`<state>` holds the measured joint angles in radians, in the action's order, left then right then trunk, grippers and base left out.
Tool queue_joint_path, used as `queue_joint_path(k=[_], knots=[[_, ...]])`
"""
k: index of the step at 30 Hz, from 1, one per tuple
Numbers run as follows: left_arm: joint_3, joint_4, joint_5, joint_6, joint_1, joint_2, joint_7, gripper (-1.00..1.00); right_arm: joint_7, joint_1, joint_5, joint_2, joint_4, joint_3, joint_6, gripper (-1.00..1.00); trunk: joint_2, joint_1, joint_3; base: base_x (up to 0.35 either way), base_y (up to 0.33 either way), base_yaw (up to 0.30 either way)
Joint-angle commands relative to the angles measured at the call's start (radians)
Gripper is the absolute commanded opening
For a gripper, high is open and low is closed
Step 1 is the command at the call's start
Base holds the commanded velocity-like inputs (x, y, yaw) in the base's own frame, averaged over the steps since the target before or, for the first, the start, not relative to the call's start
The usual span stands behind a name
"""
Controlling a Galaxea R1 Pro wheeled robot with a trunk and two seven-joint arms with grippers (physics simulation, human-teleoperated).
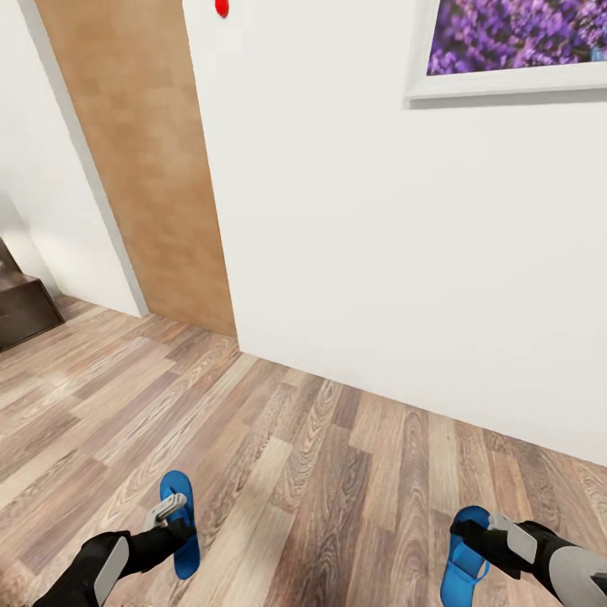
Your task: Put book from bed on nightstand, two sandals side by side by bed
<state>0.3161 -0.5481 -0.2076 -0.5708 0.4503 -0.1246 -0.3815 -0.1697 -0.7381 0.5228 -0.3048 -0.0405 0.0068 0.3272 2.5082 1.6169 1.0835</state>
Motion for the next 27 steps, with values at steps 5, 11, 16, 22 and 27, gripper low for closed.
queue_joint_path(k=[5, 11, 16, 22, 27], knots=[[0.004, 0.000, -0.003, -0.009, 0.001, -0.001, -0.005, -1.00, -0.002, -0.001, 0.004, 0.000, -0.002, 0.001, 0.001, -1.00, 0.000, 0.000, 0.001, -0.002, 0.000, 0.183], [0.004, -0.001, -0.003, -0.009, 0.001, -0.001, -0.005, -1.00, 0.000, -0.001, 0.005, 0.000, -0.002, 0.001, 0.001, -1.00, 0.000, 0.000, 0.001, -0.055, -0.041, 0.183], [0.004, -0.001, -0.003, -0.009, 0.001, 0.000, -0.005, -1.00, 0.001, -0.001, 0.006, 0.000, -0.002, 0.001, 0.001, -1.00, 0.000, 0.000, 0.001, -0.137, -0.097, 0.183], [0.004, -0.001, -0.003, -0.009, 0.001, 0.000, -0.005, -1.00, 0.002, -0.001, 0.006, 0.000, -0.002, 0.001, 0.002, -1.00, 0.000, 0.000, 0.001, -0.123, -0.029, 0.183], [0.004, -0.001, -0.003, -0.009, 0.001, 0.000, -0.005, -1.00, 0.002, -0.001, 0.006, 0.000, -0.002, 0.001, 0.003, -1.00, 0.000, 0.000, 0.001, -0.048, -0.006, 0.183]])
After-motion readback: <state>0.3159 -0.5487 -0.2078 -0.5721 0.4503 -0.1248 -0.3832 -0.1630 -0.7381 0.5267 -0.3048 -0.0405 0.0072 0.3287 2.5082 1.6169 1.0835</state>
